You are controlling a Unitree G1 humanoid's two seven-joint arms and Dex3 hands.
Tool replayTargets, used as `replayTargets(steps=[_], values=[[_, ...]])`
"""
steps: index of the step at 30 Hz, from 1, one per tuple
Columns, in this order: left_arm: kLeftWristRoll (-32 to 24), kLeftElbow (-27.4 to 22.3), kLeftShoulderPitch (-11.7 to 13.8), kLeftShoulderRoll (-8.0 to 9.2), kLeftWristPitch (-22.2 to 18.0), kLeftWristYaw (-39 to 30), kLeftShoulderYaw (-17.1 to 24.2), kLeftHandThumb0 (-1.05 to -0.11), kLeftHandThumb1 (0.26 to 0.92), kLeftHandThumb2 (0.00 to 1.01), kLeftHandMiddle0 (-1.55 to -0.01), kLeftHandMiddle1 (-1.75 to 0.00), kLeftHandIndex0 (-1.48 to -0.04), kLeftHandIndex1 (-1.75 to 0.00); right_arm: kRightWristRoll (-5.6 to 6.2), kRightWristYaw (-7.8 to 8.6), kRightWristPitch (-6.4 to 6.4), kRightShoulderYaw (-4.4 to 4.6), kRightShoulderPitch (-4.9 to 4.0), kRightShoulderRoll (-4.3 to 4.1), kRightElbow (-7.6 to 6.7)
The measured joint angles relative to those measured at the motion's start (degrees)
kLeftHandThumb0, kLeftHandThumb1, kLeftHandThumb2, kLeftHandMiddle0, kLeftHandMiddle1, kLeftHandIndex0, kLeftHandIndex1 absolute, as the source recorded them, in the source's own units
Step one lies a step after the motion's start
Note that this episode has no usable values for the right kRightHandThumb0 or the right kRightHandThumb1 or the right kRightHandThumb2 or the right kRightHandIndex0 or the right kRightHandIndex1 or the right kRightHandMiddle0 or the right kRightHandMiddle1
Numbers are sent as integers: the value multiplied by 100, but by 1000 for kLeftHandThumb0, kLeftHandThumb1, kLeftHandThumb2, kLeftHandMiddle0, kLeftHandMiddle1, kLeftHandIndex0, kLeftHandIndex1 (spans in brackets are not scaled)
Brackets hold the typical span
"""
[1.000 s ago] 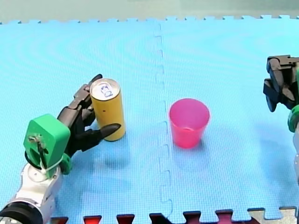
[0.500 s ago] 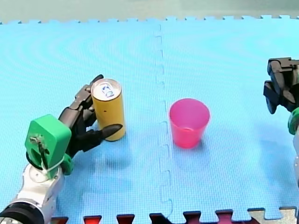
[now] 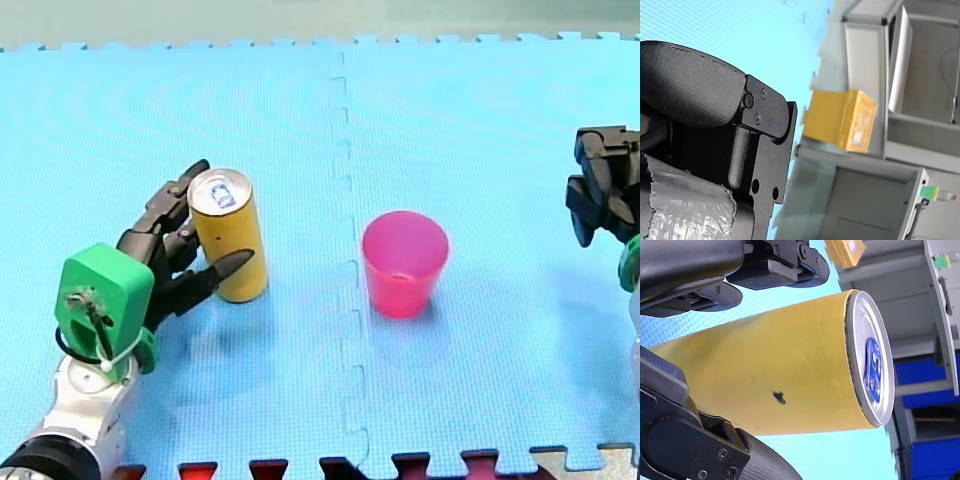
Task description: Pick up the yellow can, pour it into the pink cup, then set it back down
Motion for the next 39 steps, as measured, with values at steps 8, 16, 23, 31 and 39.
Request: replayTargets(steps=[8,16,23,31,39], values=[[77,11,-58,80,8,35,-25,-764,731,2,-430,-18,-335,-8,18,3,1,-8,3,1,0],[229,11,-72,142,54,220,-140,-761,731,1,-442,-12,-342,-6,19,8,1,-7,3,1,-2],[333,36,-207,176,226,295,-212,-788,737,2,-450,-9,-344,-3,14,9,1,2,4,1,-5],[404,44,-254,183,270,328,-291,-807,736,0,-458,-6,-347,-2,16,23,1,1,6,-15,-5],[466,60,-264,122,275,419,-367,-824,731,0,-462,-4,-349,-2,26,46,9,-10,5,-20,-4]])
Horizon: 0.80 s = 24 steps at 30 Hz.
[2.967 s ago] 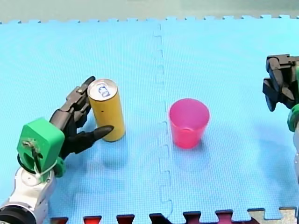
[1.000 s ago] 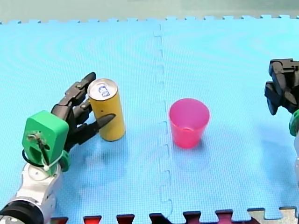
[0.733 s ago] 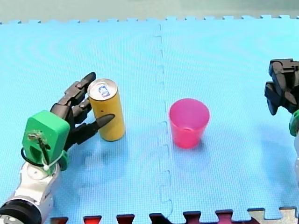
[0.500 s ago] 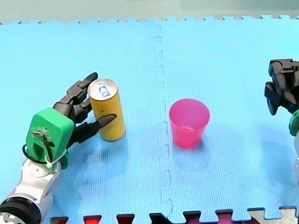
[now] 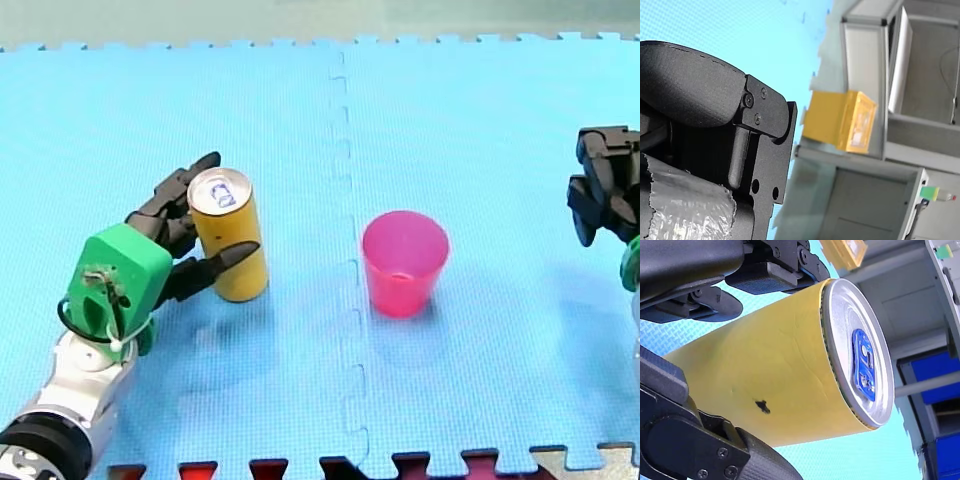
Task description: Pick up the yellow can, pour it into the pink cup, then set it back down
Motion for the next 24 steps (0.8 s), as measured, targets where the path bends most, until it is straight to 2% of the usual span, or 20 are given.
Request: replayTargets(steps=[9,15,17,19,21,22,24], values=[[63,27,0,-89,0,57,-60,-839,728,0,-467,-4,-352,-2,9,9,0,-16,0,-8,0],[27,52,3,-103,6,-310,-83,-836,724,0,-482,-9,-371,-10,18,11,0,-24,0,-8,-1],[-47,52,6,-111,18,-404,-56,-808,718,0,-560,-37,-464,-43,20,11,0,-25,0,-8,-2],[-196,52,11,-142,52,-539,43,-747,727,2,-762,-62,-664,-60,21,11,3,-27,0,-8,-2],[-401,52,12,-199,131,-597,196,-670,707,0,-901,-59,-796,-54,25,11,15,-30,0,-8,-2],[-485,52,11,-233,166,-585,268,-586,704,1,-981,-63,-871,-56,26,11,22,-32,0,-8,-2],[-616,52,7,-296,227,-465,407,-501,711,4,-1078,-66,-950,-51,32,12,36,-39,0,-8,-3]])
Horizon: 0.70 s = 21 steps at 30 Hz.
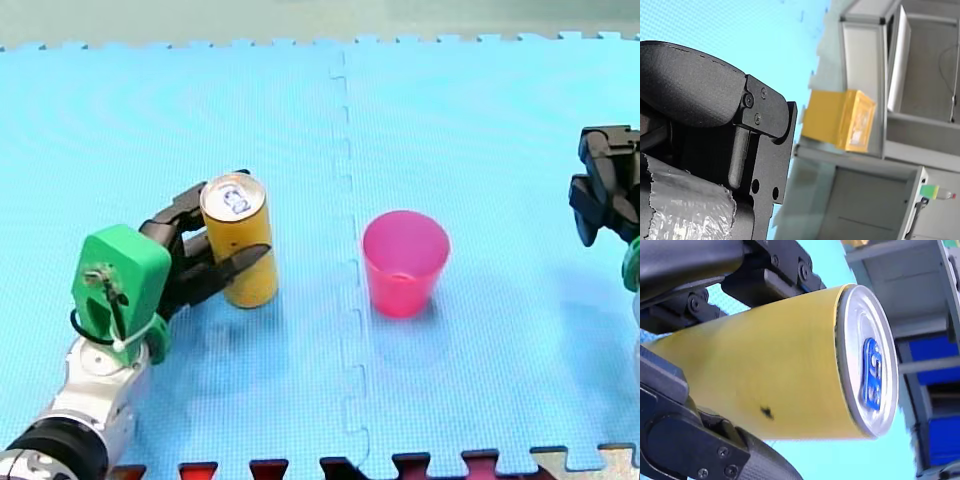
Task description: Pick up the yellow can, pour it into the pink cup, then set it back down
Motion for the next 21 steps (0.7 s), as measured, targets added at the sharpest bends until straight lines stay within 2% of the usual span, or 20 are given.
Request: replayTargets(steps=[3,9,21], values=[[-19,-2,0,-50,9,331,96,-444,722,4,-1174,-64,-1018,-41,3,1,10,-6,0,0,0],[89,-5,0,-55,-8,694,90,-430,751,8,-1300,-59,-1153,-40,2,-1,12,-6,0,0,-2],[65,-8,-6,-66,5,871,191,-427,760,3,-1323,-27,-1153,-7,-1,-2,12,-2,0,-1,-5]])
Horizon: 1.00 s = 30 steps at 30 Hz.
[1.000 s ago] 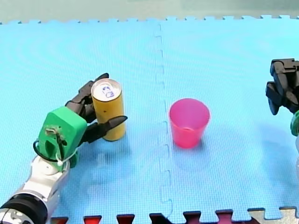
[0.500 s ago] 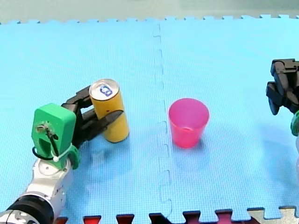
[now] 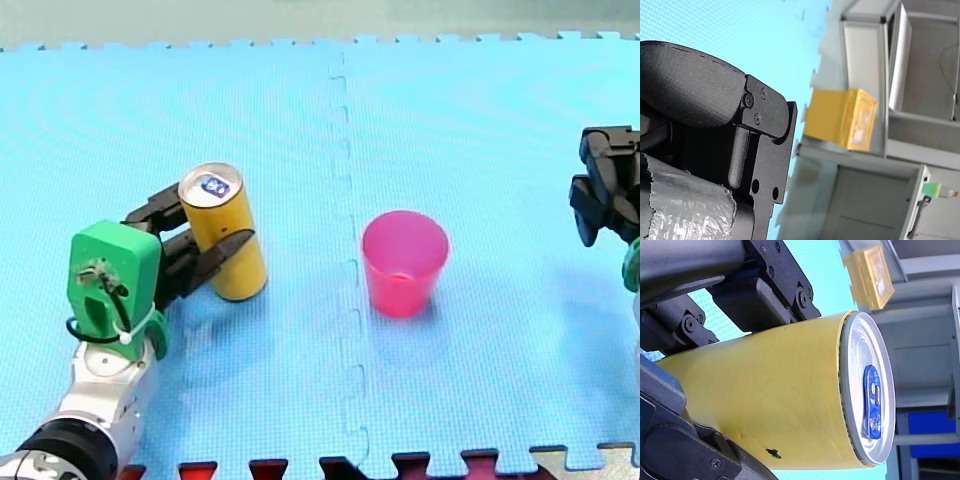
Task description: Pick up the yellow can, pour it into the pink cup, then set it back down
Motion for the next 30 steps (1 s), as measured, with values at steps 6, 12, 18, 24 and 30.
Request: replayTargets(steps=[6,12,18,24,30], values=[[-1,1,-11,36,25,-7,26,-425,762,2,-1326,-17,-1149,-2,-4,-2,1,7,0,0,0],[11,-3,-53,96,90,-2,39,-423,763,1,-1328,-11,-1147,0,-15,-33,0,24,0,3,0],[250,-121,-448,215,238,474,-93,-421,761,0,-1342,-12,-1159,-5,-41,-78,-1,55,1,42,-1],[829,-229,-780,285,262,1171,-491,-417,756,0,-1329,-2,-1142,0,-105,-163,-7,121,0,115,-9],[1317,-235,-952,351,550,1712,-886,-449,765,3,-1312,0,-1135,0,-134,-213,-19,176,0,164,-26]])
